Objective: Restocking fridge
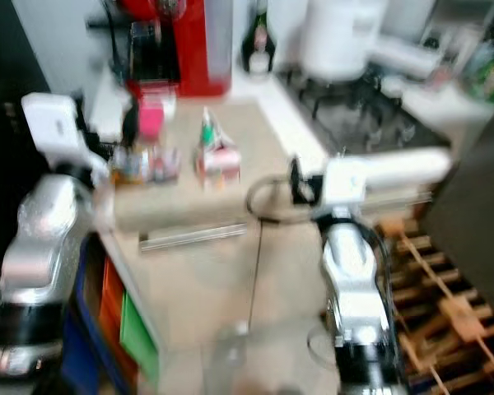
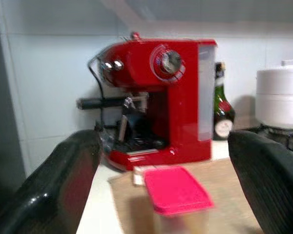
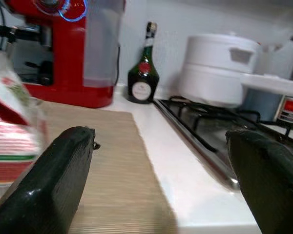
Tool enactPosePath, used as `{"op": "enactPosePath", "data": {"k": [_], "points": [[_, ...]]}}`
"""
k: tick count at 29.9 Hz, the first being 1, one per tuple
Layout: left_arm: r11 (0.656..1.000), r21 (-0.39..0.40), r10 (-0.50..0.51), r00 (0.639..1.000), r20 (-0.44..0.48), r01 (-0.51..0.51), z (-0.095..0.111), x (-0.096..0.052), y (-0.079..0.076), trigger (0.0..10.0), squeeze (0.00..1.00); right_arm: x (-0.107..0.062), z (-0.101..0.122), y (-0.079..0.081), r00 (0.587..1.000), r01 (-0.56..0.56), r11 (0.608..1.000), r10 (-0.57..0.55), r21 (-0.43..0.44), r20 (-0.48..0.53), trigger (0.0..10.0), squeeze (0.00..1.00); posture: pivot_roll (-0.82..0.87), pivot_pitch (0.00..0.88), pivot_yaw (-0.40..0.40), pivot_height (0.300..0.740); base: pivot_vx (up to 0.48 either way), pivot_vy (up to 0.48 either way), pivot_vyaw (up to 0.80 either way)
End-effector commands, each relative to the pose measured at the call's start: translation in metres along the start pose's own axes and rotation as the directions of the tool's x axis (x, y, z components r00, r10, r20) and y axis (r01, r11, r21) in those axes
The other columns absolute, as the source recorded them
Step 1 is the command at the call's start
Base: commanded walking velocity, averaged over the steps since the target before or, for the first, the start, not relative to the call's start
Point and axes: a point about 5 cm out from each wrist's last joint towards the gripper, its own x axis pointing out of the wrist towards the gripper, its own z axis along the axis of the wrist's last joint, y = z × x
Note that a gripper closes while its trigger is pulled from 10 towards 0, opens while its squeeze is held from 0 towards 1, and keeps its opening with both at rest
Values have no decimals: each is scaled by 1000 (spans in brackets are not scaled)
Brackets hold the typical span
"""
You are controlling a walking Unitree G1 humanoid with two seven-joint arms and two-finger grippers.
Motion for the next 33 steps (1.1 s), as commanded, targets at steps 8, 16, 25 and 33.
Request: {"op": "enactPosePath", "data": {"k": [8,16,25,33], "points": [[947,120,-279,949,-150,297,4,42,2,10000,0,-5,3,-2,1000,19,1000,-19,4,12,10000,337,-58,0,59,740,0,0,0],[796,137,-549,799,-246,589,10,51,20,10000,0,-12,2,-10,998,56,998,-56,-2,5,10000,333,-92,0,87,740,0,0,0],[668,150,-649,669,-362,729,1,50,22,10000,0,-12,2,-8,999,52,999,-52,-2,2,10000,333,-89,0,75,740,0,0,0],[592,144,-681,588,-437,793,-5,48,24,10000,0,-9,3,-7,999,46,999,-46,-2,3,10000,337,-91,0,76,740,0,0,0]]}}
